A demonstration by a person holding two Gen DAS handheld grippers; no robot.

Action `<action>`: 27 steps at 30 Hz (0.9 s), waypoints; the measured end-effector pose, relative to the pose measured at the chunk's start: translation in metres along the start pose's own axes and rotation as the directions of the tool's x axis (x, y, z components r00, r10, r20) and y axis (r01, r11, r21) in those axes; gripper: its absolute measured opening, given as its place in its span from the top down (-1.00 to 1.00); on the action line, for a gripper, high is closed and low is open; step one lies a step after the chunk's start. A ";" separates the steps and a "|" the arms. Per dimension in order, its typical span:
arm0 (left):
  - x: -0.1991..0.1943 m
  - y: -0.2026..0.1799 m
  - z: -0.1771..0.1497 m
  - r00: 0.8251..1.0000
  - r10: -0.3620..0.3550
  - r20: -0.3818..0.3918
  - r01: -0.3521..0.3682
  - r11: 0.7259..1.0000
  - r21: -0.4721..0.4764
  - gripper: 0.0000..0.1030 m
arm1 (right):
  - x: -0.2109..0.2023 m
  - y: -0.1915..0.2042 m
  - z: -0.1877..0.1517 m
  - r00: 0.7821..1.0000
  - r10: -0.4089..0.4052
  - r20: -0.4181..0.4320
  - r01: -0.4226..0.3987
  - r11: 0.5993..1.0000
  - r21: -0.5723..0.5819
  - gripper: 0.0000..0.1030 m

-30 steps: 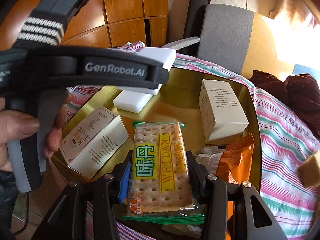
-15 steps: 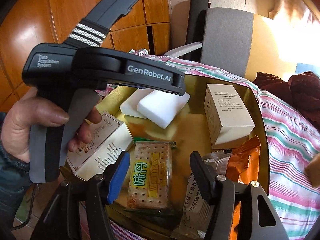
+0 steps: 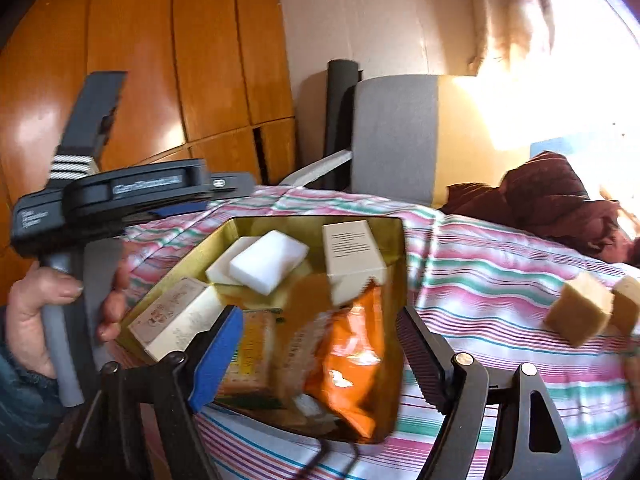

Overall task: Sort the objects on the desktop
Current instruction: 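Move both open tools back over the remaining pile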

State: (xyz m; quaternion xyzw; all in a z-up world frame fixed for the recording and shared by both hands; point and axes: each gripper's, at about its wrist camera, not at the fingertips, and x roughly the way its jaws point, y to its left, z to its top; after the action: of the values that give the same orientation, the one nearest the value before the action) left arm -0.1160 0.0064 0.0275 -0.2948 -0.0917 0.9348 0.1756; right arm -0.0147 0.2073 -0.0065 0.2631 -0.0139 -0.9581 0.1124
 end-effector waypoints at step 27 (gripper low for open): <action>0.064 -0.242 -0.160 0.816 -0.490 -0.307 0.564 0.792 0.233 -0.48 | -0.176 -0.269 -0.120 0.798 -0.600 -0.056 0.551 0.689 0.470 -0.92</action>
State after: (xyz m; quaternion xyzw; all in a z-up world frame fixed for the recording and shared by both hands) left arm -0.0053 0.2646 -0.0682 -0.3318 -0.0002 0.8094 0.4846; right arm 0.1377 0.5127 -0.0444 0.2238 -0.1649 -0.9245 -0.2607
